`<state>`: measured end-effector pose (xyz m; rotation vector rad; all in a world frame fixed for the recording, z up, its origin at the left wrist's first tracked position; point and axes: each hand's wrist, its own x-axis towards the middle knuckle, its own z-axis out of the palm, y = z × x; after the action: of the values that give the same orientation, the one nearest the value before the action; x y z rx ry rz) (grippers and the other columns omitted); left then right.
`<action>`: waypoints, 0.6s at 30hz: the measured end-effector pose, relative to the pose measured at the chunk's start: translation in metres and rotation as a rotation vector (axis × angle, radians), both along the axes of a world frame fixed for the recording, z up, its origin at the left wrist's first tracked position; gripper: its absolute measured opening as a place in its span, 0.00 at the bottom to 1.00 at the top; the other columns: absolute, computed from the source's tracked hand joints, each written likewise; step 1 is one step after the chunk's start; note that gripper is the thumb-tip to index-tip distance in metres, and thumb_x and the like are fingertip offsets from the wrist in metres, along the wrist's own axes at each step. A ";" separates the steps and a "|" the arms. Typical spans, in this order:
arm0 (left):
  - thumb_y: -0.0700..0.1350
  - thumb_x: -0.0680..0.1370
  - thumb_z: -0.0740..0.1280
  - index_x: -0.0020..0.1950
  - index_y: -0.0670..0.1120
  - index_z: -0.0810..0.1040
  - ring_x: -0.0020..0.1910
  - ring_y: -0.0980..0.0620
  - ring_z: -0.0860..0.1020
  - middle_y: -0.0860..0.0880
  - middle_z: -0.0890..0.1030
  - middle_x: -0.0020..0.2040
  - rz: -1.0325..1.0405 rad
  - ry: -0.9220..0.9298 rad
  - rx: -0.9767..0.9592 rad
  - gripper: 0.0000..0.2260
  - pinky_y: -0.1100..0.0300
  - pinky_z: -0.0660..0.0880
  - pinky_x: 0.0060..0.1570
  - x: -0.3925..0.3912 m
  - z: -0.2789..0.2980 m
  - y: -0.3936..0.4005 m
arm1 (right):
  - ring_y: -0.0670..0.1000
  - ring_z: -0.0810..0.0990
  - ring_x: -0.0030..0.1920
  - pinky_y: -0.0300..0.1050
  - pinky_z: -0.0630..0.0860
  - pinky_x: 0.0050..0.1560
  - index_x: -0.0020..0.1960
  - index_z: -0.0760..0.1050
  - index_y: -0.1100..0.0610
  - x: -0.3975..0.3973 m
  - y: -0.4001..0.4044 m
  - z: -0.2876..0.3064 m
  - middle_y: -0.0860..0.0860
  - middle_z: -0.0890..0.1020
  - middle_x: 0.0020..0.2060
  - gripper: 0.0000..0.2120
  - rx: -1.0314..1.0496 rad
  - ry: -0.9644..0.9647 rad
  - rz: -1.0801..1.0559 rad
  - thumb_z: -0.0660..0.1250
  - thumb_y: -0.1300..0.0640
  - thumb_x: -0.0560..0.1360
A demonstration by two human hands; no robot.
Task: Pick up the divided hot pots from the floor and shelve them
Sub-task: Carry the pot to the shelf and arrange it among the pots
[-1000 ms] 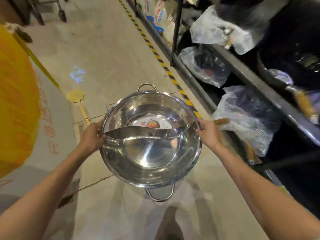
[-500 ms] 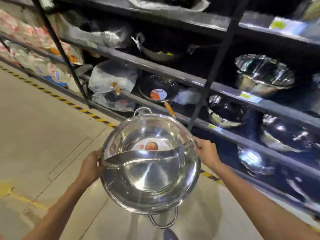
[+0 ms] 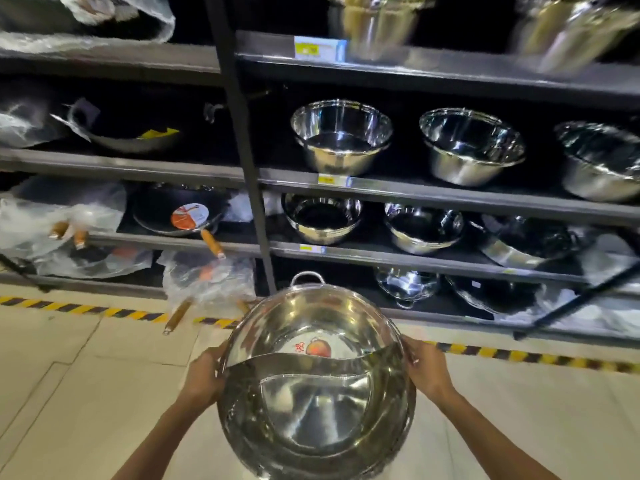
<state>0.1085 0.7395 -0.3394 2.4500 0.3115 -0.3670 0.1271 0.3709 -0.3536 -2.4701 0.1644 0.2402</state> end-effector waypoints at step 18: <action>0.49 0.68 0.63 0.65 0.37 0.72 0.55 0.36 0.78 0.35 0.80 0.57 -0.050 0.205 -0.016 0.28 0.52 0.73 0.51 0.182 -0.141 -0.045 | 0.56 0.82 0.43 0.40 0.67 0.37 0.50 0.81 0.58 0.140 -0.041 -0.133 0.56 0.86 0.41 0.10 0.021 0.205 -0.164 0.64 0.65 0.72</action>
<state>0.2902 0.6944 -0.4806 2.4118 0.3323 -0.6422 0.2675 0.3300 -0.4867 -2.3922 0.4467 0.4211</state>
